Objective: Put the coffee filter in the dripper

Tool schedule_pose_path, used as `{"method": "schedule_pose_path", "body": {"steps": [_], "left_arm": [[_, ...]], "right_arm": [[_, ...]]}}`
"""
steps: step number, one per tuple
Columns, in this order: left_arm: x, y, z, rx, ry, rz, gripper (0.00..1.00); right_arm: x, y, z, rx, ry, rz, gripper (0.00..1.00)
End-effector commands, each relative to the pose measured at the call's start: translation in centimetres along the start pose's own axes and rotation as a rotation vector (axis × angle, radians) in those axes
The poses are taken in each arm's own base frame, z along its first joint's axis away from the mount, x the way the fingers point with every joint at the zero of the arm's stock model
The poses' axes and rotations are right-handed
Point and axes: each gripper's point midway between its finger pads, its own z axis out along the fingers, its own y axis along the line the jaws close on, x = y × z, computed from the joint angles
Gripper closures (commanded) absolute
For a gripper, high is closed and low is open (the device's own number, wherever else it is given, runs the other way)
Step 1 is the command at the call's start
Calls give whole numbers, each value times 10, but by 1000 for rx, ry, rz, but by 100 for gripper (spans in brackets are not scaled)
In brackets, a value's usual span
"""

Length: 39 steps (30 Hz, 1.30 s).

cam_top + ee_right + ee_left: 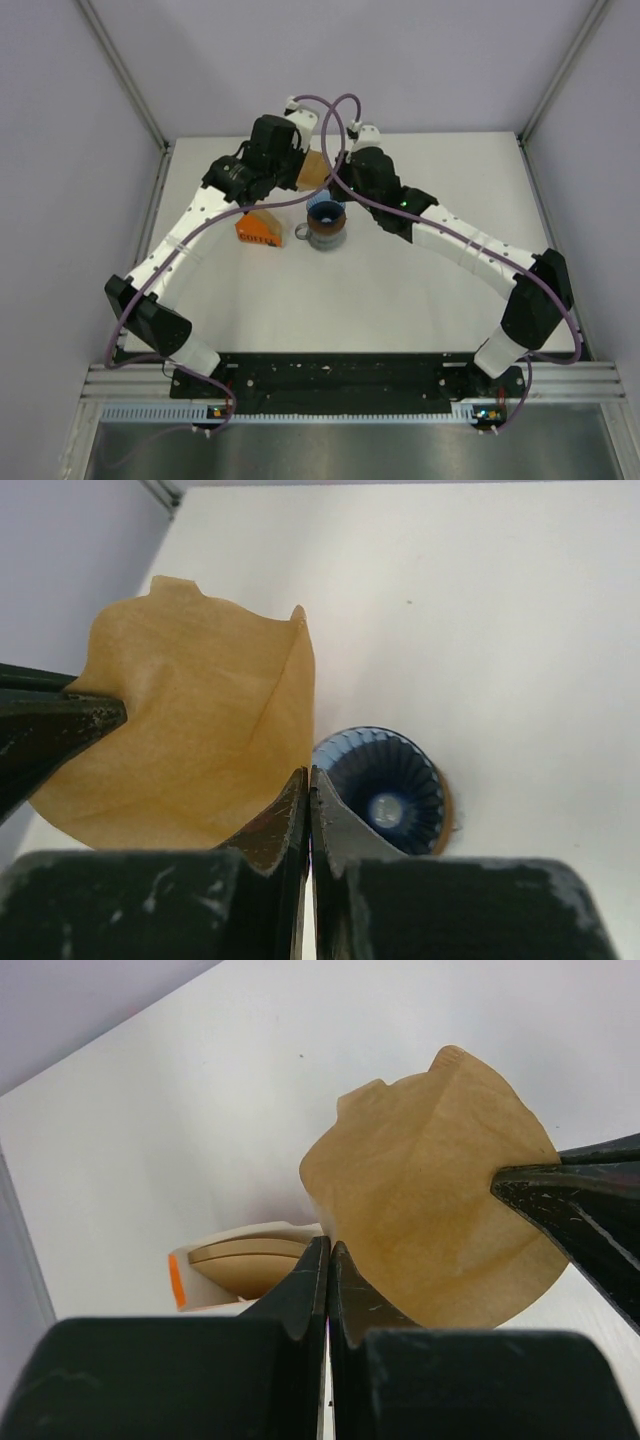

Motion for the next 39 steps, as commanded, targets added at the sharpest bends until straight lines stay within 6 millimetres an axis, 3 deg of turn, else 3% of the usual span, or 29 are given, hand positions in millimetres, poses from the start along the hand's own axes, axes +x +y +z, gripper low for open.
{"method": "schedule_pose_path", "body": {"steps": [1,5,10,14,21,25,29,33,39], "left_arm": [[-26,-21,7,103,-84,-59,99],[-13,-45,22,208,-37,-65,89],[8,-61,40,255,45,-89,69],[10,-65,45,282,58,-104,68],[22,-73,48,325,102,-112,71],[31,-67,52,306,131,-120,81],[40,-51,57,277,165,-141,100],[51,-39,61,257,196,-156,100],[73,-41,71,267,268,-135,100]], "right_arm": [[-11,-32,-18,133,23,-194,100],[-5,-23,-16,75,52,-239,100],[-6,-21,-15,57,56,-275,100],[-4,-18,-14,19,71,-334,100],[-2,-12,-6,-20,87,-364,100],[-2,-11,-2,-42,95,-356,100],[-2,-21,1,-19,106,-349,100],[4,-34,5,21,136,-376,100],[15,-44,14,30,172,-373,100]]}}
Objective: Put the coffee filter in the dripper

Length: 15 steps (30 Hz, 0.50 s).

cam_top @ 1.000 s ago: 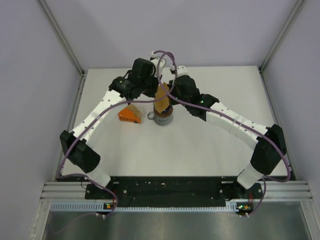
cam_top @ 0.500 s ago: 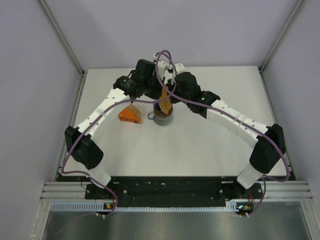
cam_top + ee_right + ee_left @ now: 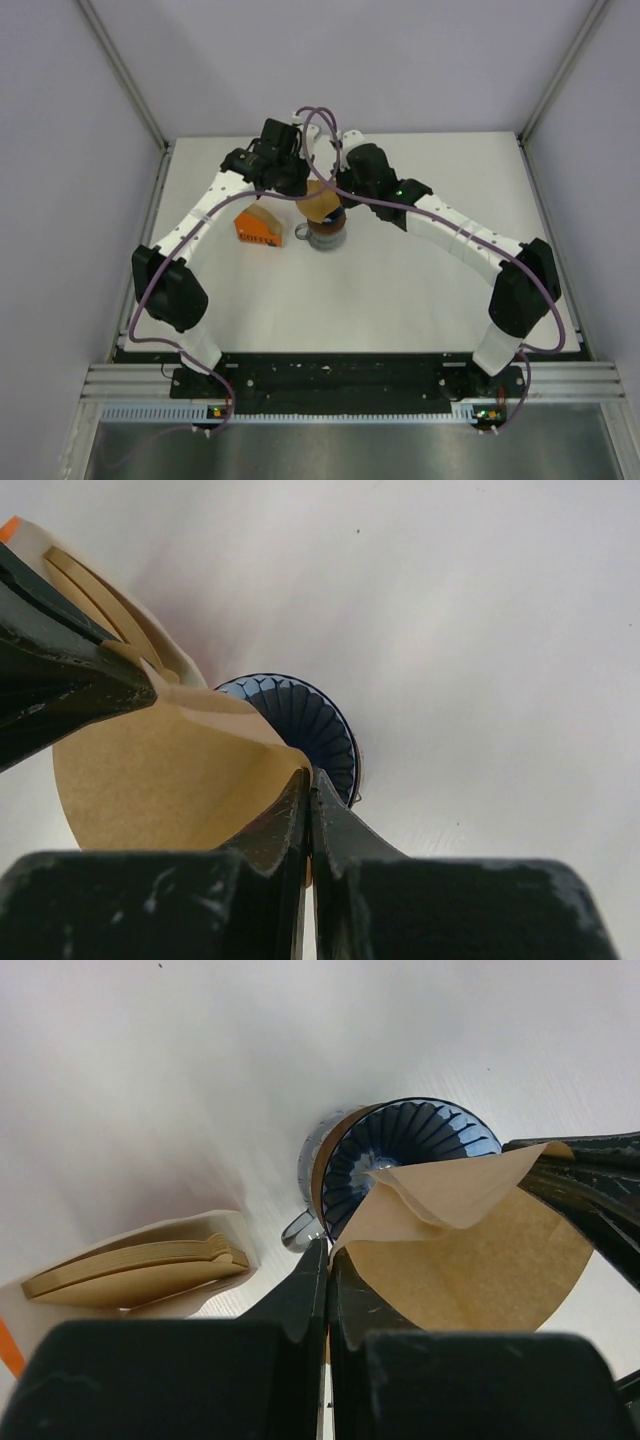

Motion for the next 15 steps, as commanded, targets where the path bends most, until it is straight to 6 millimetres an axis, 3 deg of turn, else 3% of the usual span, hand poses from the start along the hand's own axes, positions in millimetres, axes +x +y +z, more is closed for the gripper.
{"method": "schedule_pose_path", "body": {"steps": [1,3,5,8,15], "left_arm": [[19,0,14,20,72,12,100],[20,-3,17,36,80,12,100],[19,-5,19,46,82,12,100],[15,-7,20,59,78,15,100],[14,-11,25,85,88,14,100]], "right_arm": [[-21,-3,1,-15,-40,-2,100],[-19,-3,3,-24,-33,12,100],[-23,-1,2,-40,-40,23,83],[-37,2,-5,-78,-67,26,67],[-77,9,-32,-125,-170,6,54]]}}
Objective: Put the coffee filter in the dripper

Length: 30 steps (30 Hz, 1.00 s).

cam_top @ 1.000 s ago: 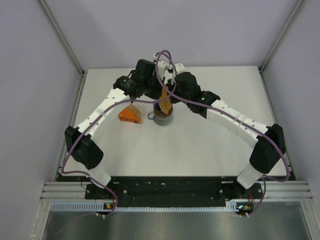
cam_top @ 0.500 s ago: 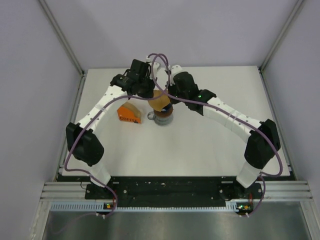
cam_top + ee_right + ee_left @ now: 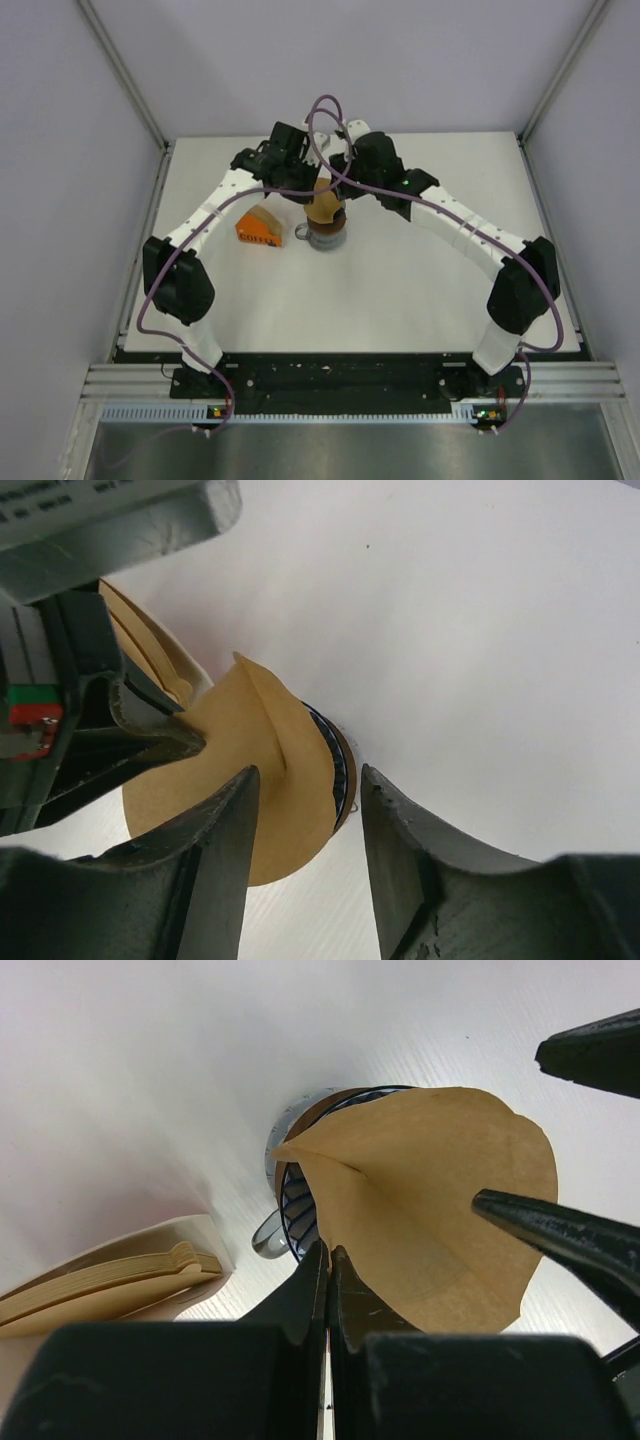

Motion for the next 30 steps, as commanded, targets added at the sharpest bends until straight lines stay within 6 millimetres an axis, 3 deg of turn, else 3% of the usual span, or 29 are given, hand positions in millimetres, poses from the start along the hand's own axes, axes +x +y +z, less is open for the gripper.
{"method": "schedule_pose_path", "body": {"steps": [1,4,8,9,14,24,30], "left_arm": [[-7,-2,2,20,-3,3,100],[-8,-2,4,18,-3,6,100],[-9,0,8,12,6,5,100],[-10,0,8,12,5,7,100],[-16,-2,4,19,-4,15,99],[-15,-6,1,41,-2,16,95],[-22,-4,-8,25,-27,19,72]], "right_arm": [[-69,22,-37,-106,-193,-12,55],[-64,36,-37,-184,-192,37,67],[-43,42,-23,-212,-128,106,97],[-39,41,-19,-210,-115,117,100],[-21,46,-4,-235,-52,151,100],[22,29,27,-128,77,164,100],[35,29,37,-129,125,168,100]]}}
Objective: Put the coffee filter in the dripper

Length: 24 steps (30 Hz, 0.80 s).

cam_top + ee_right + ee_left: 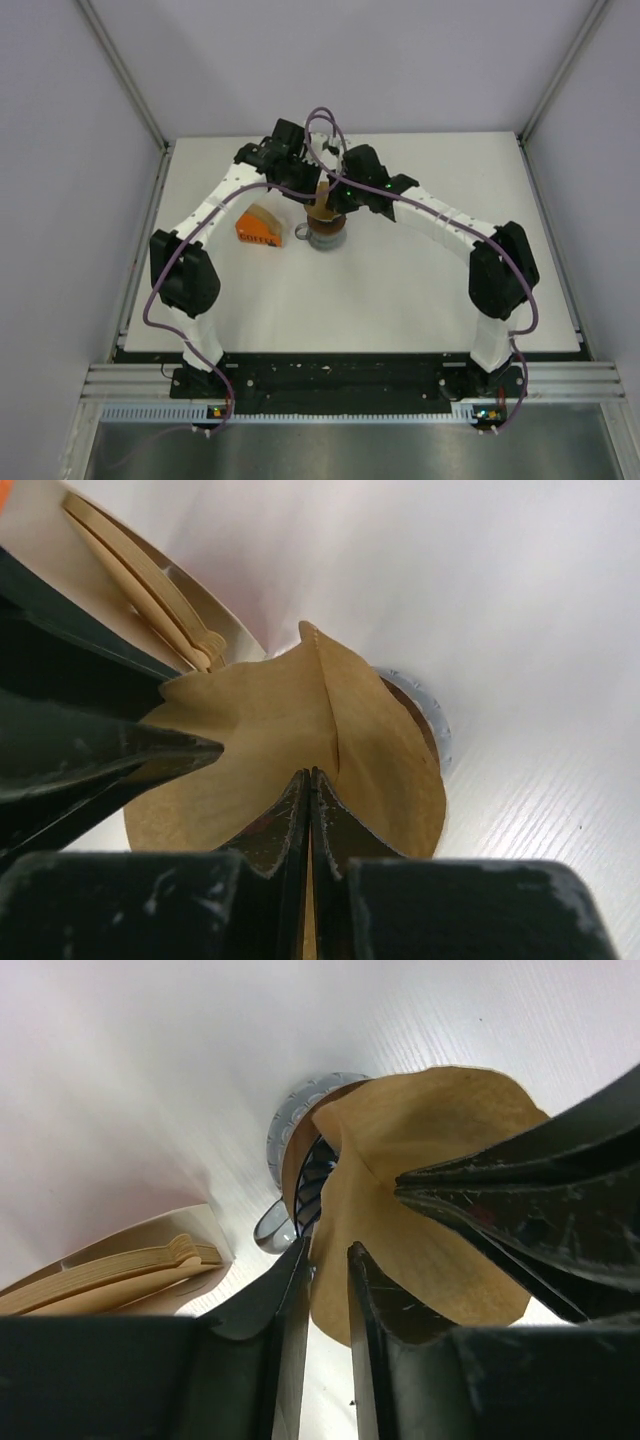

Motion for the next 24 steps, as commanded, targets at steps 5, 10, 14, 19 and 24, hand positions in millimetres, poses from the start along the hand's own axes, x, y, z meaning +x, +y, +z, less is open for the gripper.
{"method": "schedule_pose_path", "body": {"steps": [5,10,14,19,24], "left_arm": [[-39,2,-33,4,-124,13,48],[-54,12,-52,57,-167,-76,44],[-50,19,-57,100,-164,-163,44],[-30,7,-49,179,-119,-229,44],[-19,6,-43,196,-102,-265,46]], "right_arm": [[-17,4,3,3,-14,-12,100],[-13,1,7,46,24,-60,100],[-8,0,10,84,67,-108,100],[1,5,21,128,128,-199,100],[11,9,30,136,176,-234,100]]}}
